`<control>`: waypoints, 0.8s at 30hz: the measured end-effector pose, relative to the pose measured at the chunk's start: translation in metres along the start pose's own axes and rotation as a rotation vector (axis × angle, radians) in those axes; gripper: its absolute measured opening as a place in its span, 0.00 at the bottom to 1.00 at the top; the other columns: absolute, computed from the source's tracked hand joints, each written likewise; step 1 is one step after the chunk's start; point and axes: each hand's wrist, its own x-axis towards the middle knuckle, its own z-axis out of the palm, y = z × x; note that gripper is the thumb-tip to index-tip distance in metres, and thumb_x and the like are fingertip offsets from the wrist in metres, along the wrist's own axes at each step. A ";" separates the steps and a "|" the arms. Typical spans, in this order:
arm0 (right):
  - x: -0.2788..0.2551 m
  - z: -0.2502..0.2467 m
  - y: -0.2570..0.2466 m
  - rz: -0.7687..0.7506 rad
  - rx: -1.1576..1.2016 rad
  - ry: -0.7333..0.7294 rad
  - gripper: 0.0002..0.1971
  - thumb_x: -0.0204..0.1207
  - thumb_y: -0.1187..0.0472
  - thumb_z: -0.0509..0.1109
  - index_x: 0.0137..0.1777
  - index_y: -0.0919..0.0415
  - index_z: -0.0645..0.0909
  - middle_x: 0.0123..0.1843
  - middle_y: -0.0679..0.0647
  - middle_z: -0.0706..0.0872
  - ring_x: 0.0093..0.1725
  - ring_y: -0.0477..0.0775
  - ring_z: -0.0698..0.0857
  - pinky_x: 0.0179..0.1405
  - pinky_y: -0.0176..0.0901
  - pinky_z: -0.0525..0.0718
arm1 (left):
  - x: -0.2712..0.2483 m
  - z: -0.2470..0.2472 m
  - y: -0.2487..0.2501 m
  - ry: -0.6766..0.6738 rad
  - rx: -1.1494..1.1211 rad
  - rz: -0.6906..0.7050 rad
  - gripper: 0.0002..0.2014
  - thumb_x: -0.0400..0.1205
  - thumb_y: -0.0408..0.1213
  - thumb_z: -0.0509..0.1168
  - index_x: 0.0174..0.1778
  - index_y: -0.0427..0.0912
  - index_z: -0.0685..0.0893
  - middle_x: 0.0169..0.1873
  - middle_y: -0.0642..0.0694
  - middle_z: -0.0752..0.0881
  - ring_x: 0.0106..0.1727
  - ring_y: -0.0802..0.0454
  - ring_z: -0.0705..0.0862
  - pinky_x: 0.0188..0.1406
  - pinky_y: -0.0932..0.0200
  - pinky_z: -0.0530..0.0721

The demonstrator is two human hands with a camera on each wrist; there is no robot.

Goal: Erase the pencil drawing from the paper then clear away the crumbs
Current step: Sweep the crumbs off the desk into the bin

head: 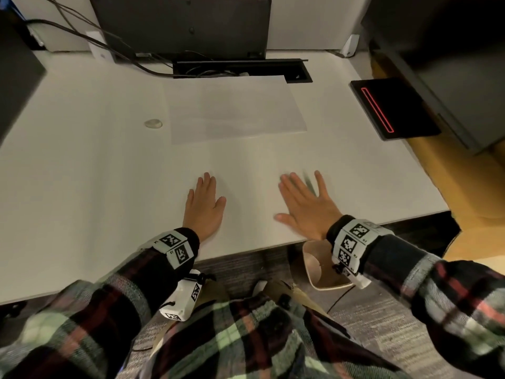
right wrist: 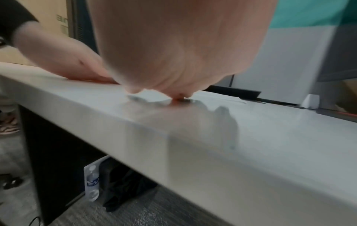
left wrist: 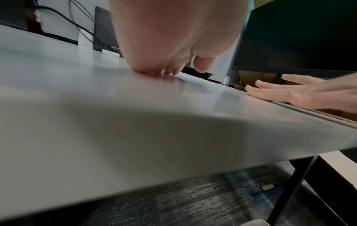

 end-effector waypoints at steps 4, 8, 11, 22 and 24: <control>0.003 -0.011 -0.022 -0.109 0.082 0.031 0.45 0.67 0.31 0.22 0.81 0.59 0.33 0.79 0.49 0.26 0.81 0.51 0.30 0.70 0.65 0.20 | 0.001 0.013 0.016 -0.033 0.047 0.026 0.28 0.88 0.39 0.46 0.82 0.38 0.42 0.82 0.44 0.39 0.82 0.51 0.38 0.77 0.57 0.34; 0.010 -0.007 -0.035 -0.145 0.069 0.006 0.42 0.72 0.32 0.26 0.81 0.57 0.34 0.81 0.49 0.29 0.81 0.50 0.30 0.73 0.67 0.22 | 0.002 0.024 0.031 -0.079 0.060 0.074 0.29 0.88 0.38 0.46 0.82 0.38 0.40 0.82 0.44 0.38 0.82 0.52 0.37 0.77 0.58 0.33; 0.005 -0.005 -0.009 -0.009 0.102 -0.045 0.37 0.79 0.36 0.31 0.82 0.58 0.35 0.83 0.51 0.32 0.81 0.51 0.30 0.74 0.69 0.26 | 0.002 0.024 0.039 -0.118 -0.053 0.114 0.29 0.88 0.37 0.48 0.82 0.38 0.42 0.82 0.43 0.39 0.82 0.50 0.37 0.77 0.60 0.36; -0.001 -0.002 0.068 0.192 0.959 0.091 0.27 0.85 0.47 0.36 0.83 0.54 0.46 0.85 0.49 0.45 0.83 0.44 0.43 0.79 0.46 0.34 | 0.018 0.047 0.086 -0.128 0.267 -0.008 0.38 0.86 0.57 0.38 0.79 0.33 0.32 0.79 0.37 0.30 0.81 0.44 0.31 0.76 0.52 0.30; 0.003 0.002 0.075 0.213 1.020 0.075 0.28 0.85 0.46 0.36 0.83 0.55 0.46 0.85 0.50 0.47 0.83 0.45 0.44 0.79 0.43 0.36 | 0.019 0.061 0.102 -0.189 0.236 0.050 0.37 0.86 0.57 0.38 0.79 0.34 0.32 0.79 0.38 0.30 0.80 0.46 0.30 0.76 0.54 0.29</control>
